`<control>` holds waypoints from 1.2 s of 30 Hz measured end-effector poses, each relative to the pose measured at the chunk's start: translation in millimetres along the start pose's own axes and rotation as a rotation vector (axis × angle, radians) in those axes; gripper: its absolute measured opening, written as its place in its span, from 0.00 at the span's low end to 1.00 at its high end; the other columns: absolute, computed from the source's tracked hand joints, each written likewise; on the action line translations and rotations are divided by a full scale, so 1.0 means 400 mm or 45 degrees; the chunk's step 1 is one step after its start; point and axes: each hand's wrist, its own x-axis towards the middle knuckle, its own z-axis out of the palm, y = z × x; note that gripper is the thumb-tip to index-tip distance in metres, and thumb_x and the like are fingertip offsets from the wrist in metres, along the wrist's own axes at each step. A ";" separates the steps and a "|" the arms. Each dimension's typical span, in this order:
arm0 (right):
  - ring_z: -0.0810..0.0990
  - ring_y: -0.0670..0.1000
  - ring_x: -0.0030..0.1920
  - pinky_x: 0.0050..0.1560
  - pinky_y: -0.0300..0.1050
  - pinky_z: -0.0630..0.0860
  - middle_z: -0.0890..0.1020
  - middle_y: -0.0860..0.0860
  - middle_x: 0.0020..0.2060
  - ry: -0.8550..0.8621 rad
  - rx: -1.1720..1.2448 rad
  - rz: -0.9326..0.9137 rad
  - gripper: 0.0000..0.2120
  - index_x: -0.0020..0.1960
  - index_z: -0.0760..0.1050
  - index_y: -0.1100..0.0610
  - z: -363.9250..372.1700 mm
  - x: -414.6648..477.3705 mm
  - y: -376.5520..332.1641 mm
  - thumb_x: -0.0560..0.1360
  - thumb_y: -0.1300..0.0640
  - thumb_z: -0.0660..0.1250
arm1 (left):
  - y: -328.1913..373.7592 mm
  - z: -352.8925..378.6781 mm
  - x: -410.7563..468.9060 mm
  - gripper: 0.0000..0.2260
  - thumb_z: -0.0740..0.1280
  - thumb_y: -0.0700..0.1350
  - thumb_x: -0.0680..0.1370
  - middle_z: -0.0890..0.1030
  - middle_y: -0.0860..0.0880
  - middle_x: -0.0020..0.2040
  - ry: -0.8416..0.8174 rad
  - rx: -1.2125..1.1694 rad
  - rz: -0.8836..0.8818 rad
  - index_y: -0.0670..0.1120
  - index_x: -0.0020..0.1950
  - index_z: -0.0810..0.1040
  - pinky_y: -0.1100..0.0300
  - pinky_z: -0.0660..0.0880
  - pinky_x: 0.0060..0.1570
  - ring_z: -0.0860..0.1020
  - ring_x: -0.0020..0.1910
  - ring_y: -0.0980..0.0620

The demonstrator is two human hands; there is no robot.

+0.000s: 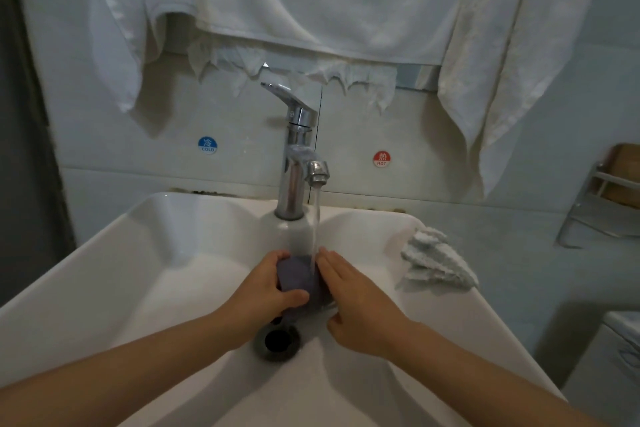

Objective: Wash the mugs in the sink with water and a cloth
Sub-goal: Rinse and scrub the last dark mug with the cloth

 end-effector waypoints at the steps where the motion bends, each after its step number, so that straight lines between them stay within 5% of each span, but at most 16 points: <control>1: 0.52 0.50 0.75 0.74 0.37 0.45 0.54 0.50 0.76 0.017 -0.008 -0.087 0.37 0.77 0.48 0.56 0.003 0.001 -0.006 0.73 0.62 0.64 | 0.000 -0.002 0.000 0.26 0.72 0.36 0.70 0.75 0.48 0.57 -0.006 -0.018 0.000 0.48 0.64 0.65 0.54 0.79 0.51 0.77 0.55 0.48; 5: 0.47 0.44 0.75 0.73 0.36 0.46 0.50 0.45 0.76 -0.034 0.058 -0.217 0.38 0.77 0.47 0.51 0.005 0.010 -0.036 0.74 0.63 0.63 | 0.005 -0.013 -0.001 0.22 0.72 0.36 0.70 0.78 0.46 0.55 -0.012 -0.132 -0.017 0.46 0.61 0.69 0.52 0.79 0.52 0.79 0.54 0.47; 8: 0.58 0.49 0.73 0.70 0.38 0.58 0.58 0.49 0.74 0.073 0.084 0.027 0.37 0.76 0.50 0.53 0.005 0.014 0.004 0.74 0.61 0.65 | 0.009 -0.012 0.000 0.24 0.71 0.34 0.72 0.75 0.47 0.57 0.033 -0.110 -0.036 0.47 0.63 0.66 0.53 0.79 0.50 0.77 0.54 0.46; 11: 0.49 0.48 0.76 0.72 0.37 0.50 0.49 0.47 0.77 0.026 0.021 0.111 0.41 0.77 0.42 0.53 0.007 0.004 0.035 0.74 0.59 0.65 | 0.007 -0.007 0.000 0.26 0.71 0.35 0.71 0.73 0.47 0.58 0.040 -0.026 -0.011 0.47 0.65 0.64 0.54 0.78 0.50 0.76 0.56 0.46; 14: 0.46 0.46 0.76 0.70 0.31 0.43 0.50 0.46 0.77 -0.005 0.019 -0.132 0.38 0.77 0.45 0.53 0.005 0.001 0.000 0.74 0.62 0.63 | 0.004 -0.007 -0.005 0.24 0.72 0.35 0.71 0.76 0.46 0.57 -0.005 -0.056 0.005 0.47 0.63 0.67 0.52 0.79 0.51 0.77 0.55 0.47; 17: 0.47 0.46 0.76 0.73 0.35 0.45 0.49 0.46 0.76 -0.026 0.026 -0.263 0.38 0.77 0.46 0.52 0.008 0.009 -0.023 0.74 0.64 0.62 | 0.002 -0.012 -0.006 0.20 0.72 0.35 0.71 0.78 0.47 0.55 -0.035 -0.120 0.011 0.50 0.57 0.69 0.52 0.79 0.52 0.79 0.53 0.49; 20: 0.55 0.50 0.74 0.71 0.37 0.54 0.56 0.47 0.75 0.043 0.086 -0.014 0.39 0.77 0.47 0.51 0.008 0.011 0.019 0.74 0.60 0.65 | 0.001 -0.011 -0.003 0.23 0.71 0.35 0.71 0.76 0.49 0.55 0.004 -0.082 0.001 0.49 0.60 0.67 0.51 0.79 0.51 0.78 0.54 0.47; 22: 0.52 0.49 0.75 0.71 0.38 0.53 0.53 0.47 0.76 0.041 0.039 0.094 0.41 0.77 0.42 0.52 0.001 0.002 0.042 0.74 0.58 0.66 | 0.002 -0.010 -0.005 0.25 0.72 0.36 0.71 0.74 0.51 0.54 -0.004 -0.045 0.005 0.50 0.62 0.65 0.54 0.80 0.48 0.77 0.53 0.49; 28: 0.46 0.45 0.75 0.73 0.37 0.46 0.48 0.46 0.77 -0.073 0.059 -0.238 0.39 0.77 0.45 0.54 0.007 0.002 -0.029 0.73 0.63 0.63 | 0.004 -0.023 -0.012 0.24 0.71 0.35 0.71 0.78 0.49 0.53 -0.050 -0.119 -0.010 0.48 0.63 0.68 0.52 0.80 0.49 0.79 0.52 0.50; 32: 0.67 0.51 0.68 0.64 0.40 0.66 0.65 0.50 0.70 0.020 0.203 0.057 0.38 0.76 0.49 0.50 0.000 0.007 0.048 0.73 0.61 0.66 | 0.010 -0.013 -0.009 0.24 0.71 0.35 0.72 0.75 0.50 0.53 -0.041 -0.095 -0.034 0.49 0.63 0.66 0.54 0.80 0.47 0.78 0.51 0.50; 36: 0.63 0.50 0.71 0.67 0.42 0.66 0.61 0.49 0.73 -0.091 0.536 0.154 0.43 0.76 0.45 0.46 0.020 0.021 0.086 0.72 0.64 0.68 | 0.022 -0.029 -0.002 0.25 0.70 0.35 0.72 0.74 0.46 0.58 -0.032 -0.178 -0.095 0.47 0.65 0.66 0.57 0.80 0.45 0.77 0.52 0.47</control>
